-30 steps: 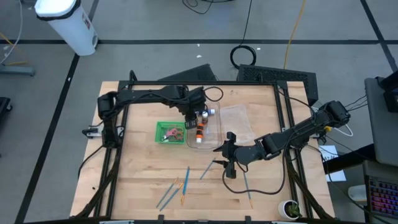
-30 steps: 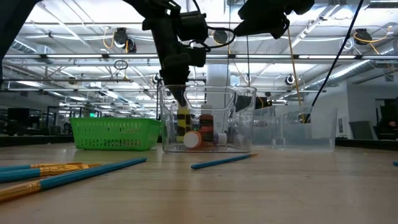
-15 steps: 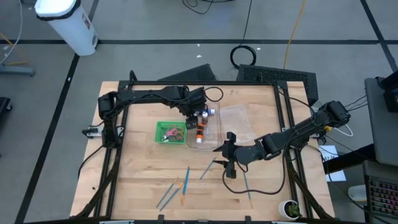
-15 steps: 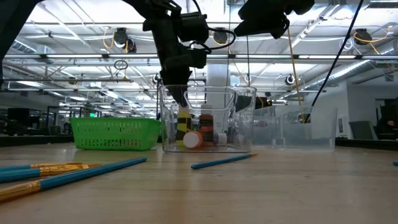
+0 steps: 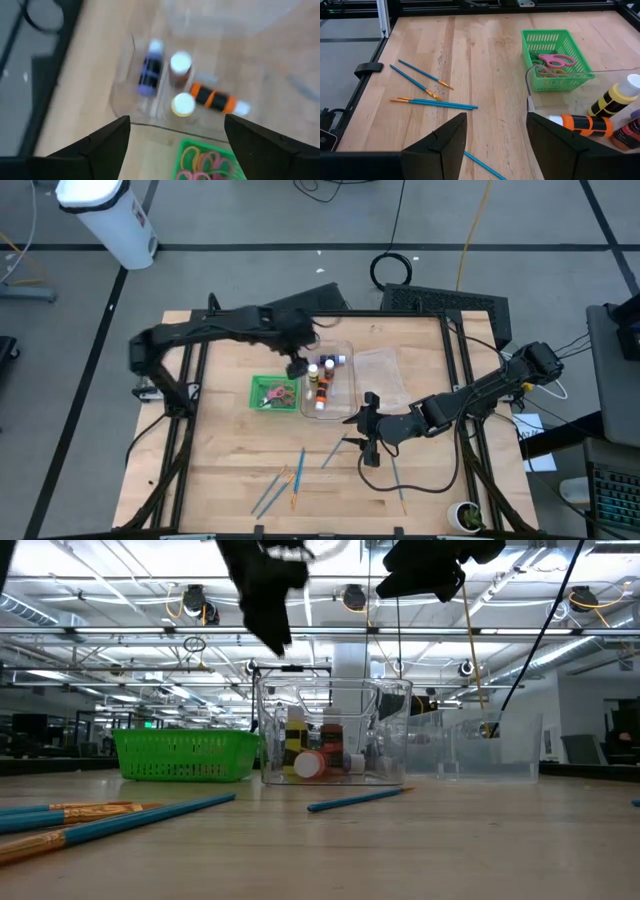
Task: Pick & Place Paint Supplies
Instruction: Put the blue paint brush into the white bin
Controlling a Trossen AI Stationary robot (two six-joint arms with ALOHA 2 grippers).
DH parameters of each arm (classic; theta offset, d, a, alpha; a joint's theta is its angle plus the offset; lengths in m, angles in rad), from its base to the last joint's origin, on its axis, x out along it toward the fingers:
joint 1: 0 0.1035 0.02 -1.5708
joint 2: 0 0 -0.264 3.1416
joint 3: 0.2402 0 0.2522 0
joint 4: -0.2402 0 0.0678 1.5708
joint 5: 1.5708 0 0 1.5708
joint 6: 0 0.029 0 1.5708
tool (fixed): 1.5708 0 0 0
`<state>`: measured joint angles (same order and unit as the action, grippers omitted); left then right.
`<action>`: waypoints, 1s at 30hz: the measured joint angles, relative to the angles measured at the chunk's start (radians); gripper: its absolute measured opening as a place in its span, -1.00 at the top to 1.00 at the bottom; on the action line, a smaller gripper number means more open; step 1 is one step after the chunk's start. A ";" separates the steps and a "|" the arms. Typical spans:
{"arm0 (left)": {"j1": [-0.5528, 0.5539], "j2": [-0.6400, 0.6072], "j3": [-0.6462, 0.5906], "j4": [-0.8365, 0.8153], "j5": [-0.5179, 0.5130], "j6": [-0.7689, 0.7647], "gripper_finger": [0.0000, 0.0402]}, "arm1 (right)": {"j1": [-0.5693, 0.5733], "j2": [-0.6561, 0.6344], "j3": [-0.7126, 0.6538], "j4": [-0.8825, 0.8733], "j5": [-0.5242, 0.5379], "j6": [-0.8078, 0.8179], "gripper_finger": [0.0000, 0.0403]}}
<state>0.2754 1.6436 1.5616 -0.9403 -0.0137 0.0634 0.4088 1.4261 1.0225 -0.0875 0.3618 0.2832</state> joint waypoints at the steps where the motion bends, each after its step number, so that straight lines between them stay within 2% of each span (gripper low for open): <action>1: -0.001 -0.043 0.000 -0.001 0.012 -0.001 -0.65 | 0.000 0.000 0.000 0.000 0.000 0.000 0.02; 5: -0.020 -0.222 -0.037 0.029 0.084 0.002 -0.63 | 0.008 0.000 0.000 0.000 0.000 0.002 0.02; 8: -0.051 -0.356 -0.135 0.116 0.097 0.006 -0.61 | 0.030 0.000 0.000 0.001 0.000 -0.008 0.02; 17: -0.099 -0.763 -0.661 0.474 0.100 -0.042 -0.61 | 0.125 -0.006 0.000 0.023 -0.001 -0.071 0.02; 21: -0.099 -0.924 -0.850 0.551 0.099 -0.061 -0.63 | 0.131 -0.006 0.000 0.044 -0.001 -0.086 0.02; 25: -0.099 -1.074 -0.966 0.574 0.092 -0.109 -0.60 | 0.130 -0.005 0.001 0.071 0.000 -0.087 0.02; 30: -0.099 -1.246 -1.043 0.579 0.092 -0.130 -0.56 | 0.130 -0.005 0.001 0.069 0.000 -0.090 0.02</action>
<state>0.1768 0.3972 0.5188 -0.3610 0.0788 -0.0663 0.5388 1.4208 1.0233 -0.0189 0.3621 0.1930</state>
